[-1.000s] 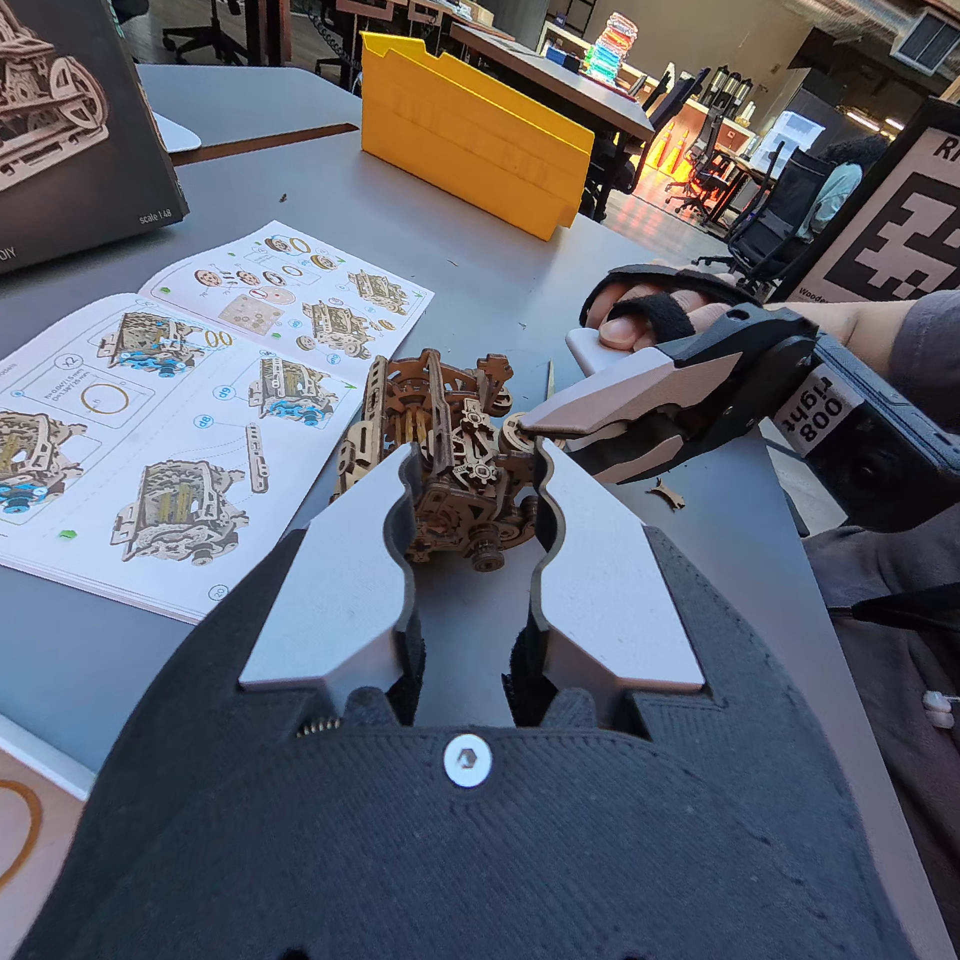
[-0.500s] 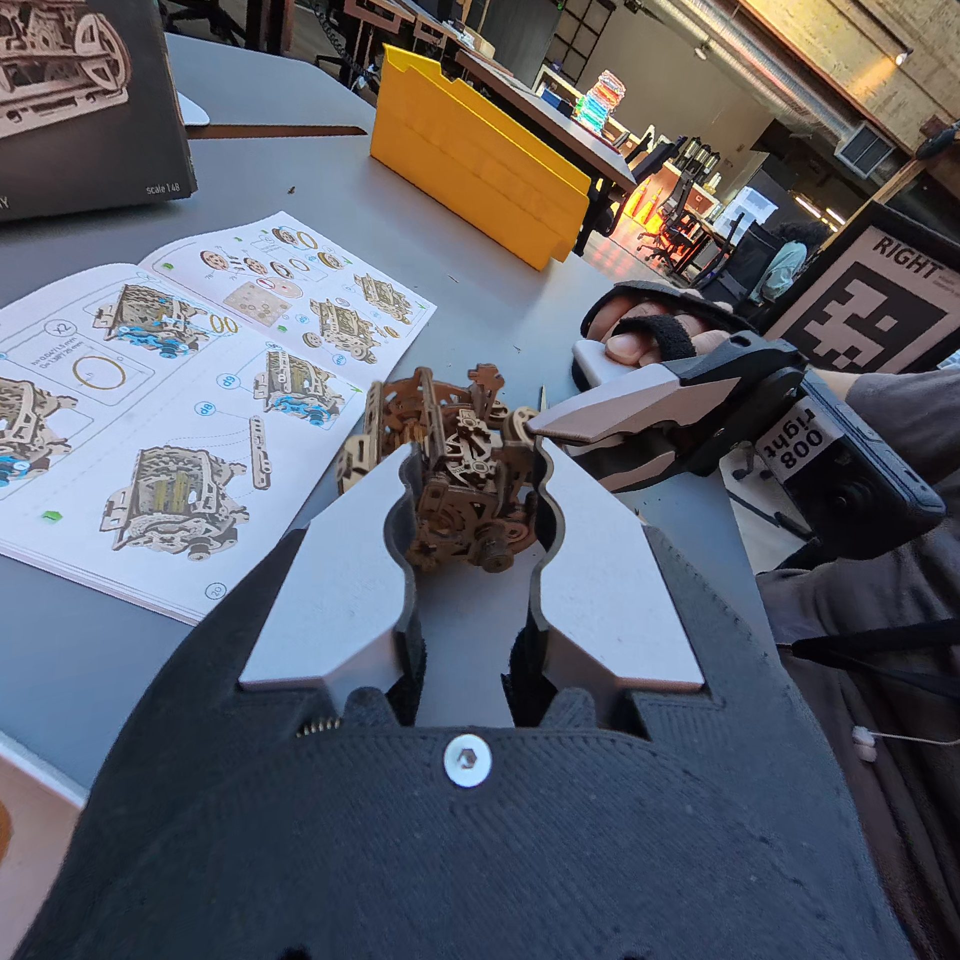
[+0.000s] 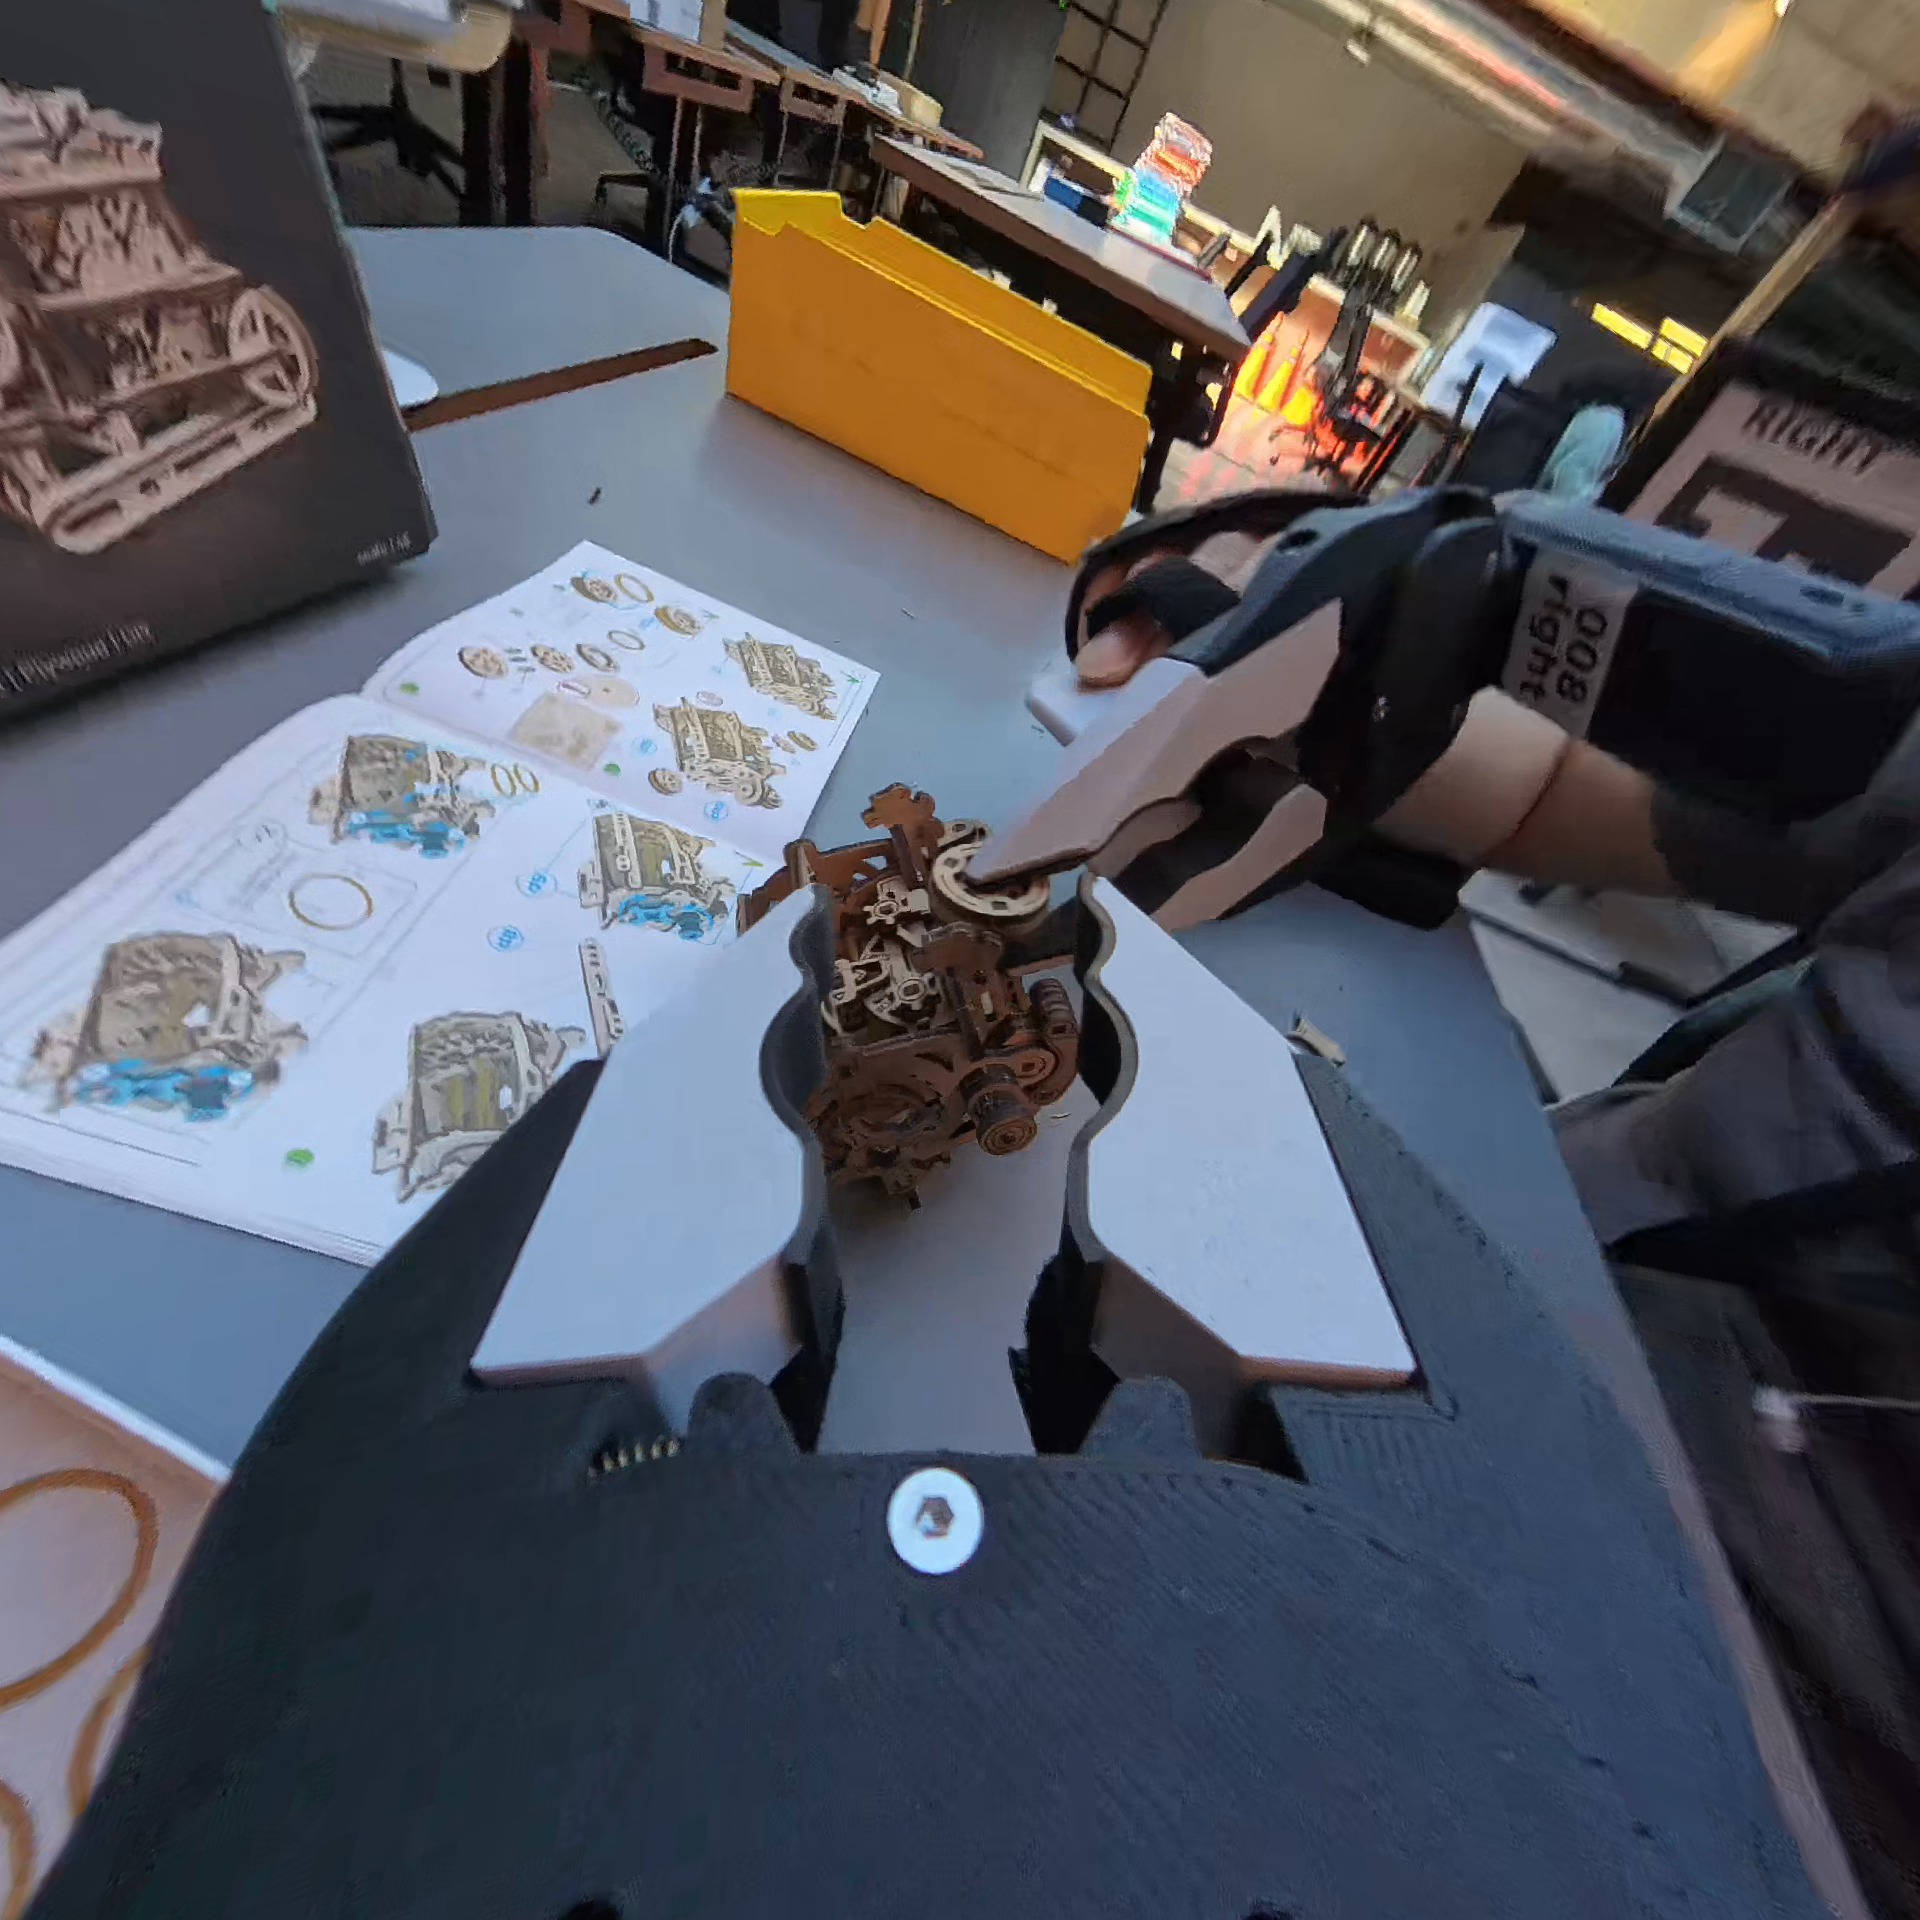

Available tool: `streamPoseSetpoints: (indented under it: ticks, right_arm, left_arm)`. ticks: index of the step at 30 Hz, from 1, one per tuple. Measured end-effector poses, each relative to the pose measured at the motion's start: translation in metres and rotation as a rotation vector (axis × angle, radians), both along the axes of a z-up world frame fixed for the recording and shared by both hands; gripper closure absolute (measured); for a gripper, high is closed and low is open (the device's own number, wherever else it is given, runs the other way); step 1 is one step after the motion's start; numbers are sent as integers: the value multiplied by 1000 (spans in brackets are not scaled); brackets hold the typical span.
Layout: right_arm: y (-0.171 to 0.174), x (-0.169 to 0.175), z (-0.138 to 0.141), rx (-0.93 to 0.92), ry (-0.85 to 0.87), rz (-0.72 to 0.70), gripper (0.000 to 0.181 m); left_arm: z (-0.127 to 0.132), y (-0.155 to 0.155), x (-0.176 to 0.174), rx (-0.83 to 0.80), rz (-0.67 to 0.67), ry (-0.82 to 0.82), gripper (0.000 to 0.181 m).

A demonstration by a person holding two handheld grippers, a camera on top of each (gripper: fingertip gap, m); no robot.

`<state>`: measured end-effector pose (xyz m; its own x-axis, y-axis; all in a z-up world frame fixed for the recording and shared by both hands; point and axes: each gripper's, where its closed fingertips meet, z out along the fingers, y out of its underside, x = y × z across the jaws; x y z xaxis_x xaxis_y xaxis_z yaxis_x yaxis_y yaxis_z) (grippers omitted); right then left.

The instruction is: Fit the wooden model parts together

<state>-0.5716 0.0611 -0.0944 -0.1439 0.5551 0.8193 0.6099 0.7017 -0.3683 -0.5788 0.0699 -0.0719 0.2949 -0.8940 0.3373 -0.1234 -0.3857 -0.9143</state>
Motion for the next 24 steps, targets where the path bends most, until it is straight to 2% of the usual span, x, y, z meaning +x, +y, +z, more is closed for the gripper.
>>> streamPoseSetpoints:
  ticks: [2,5,8,18,24]
  right_arm:
    - [1,1,0,-38,12,-1,161]
    - [4,3,0,-80,31,2,161]
    - [5,3,0,-114,42,19,161]
    - [20,-2,3,-324,54,54,160]
    - [29,-4,5,-410,60,67,159]
  left_arm:
    - [1,-3,1,134,-23,93,136]
    - [5,-8,8,341,-56,174,146]
    - [-1,-9,12,453,-72,258,155]
    - [-12,15,14,504,-109,393,164]
    - [-11,23,13,520,-119,392,167]
